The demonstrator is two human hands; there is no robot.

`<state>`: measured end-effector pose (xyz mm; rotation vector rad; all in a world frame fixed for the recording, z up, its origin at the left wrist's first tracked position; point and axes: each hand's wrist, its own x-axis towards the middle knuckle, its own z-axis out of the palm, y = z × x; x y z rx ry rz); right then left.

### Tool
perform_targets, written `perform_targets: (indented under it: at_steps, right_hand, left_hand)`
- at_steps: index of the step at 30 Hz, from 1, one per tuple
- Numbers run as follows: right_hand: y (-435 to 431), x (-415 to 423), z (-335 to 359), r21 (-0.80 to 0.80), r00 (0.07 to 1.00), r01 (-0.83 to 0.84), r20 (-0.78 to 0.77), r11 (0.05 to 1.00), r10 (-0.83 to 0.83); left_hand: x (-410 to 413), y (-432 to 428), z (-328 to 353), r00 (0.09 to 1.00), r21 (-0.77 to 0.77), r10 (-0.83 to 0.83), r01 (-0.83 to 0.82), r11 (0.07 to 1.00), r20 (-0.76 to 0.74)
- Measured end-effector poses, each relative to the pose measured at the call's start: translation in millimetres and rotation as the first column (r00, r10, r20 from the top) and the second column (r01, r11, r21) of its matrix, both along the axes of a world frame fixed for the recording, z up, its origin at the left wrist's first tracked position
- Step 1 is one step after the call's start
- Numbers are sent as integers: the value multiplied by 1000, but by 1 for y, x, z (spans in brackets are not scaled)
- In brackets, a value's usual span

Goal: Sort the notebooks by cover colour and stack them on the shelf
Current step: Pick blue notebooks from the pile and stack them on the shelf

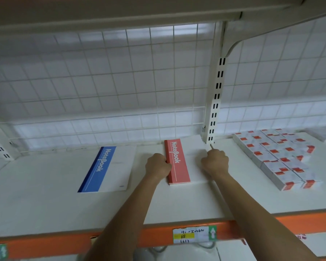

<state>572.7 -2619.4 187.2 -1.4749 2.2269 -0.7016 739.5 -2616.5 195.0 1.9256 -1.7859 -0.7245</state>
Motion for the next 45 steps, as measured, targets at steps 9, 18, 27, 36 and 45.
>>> perform_targets:
  at_steps: [9, 18, 27, 36, 45]
  right_hand:
    - [11, -6, 10, 56, 995, -100, 36, 993, 98]
    - [34, -1, 22, 299, 929, -326, -73, 897, 362]
    - [39, 2, 20, 276, 918, -327, -136, 904, 373]
    - [44, 24, 24, 265, 889, -307, -263, 914, 375]
    - [47, 50, 29, 309, 931, -218, -218, 926, 292]
  left_hand:
    - [7, 15, 8, 976, 184, -217, 208, 961, 30]
    - [-2, 24, 3, 929, 130, -274, 249, 960, 247]
    - [-2, 33, 3, 949, 69, -261, 252, 965, 178]
    - [12, 42, 4, 964, 6, -211, 213, 977, 162]
    - [29, 51, 4, 959, 47, -256, 252, 966, 122]
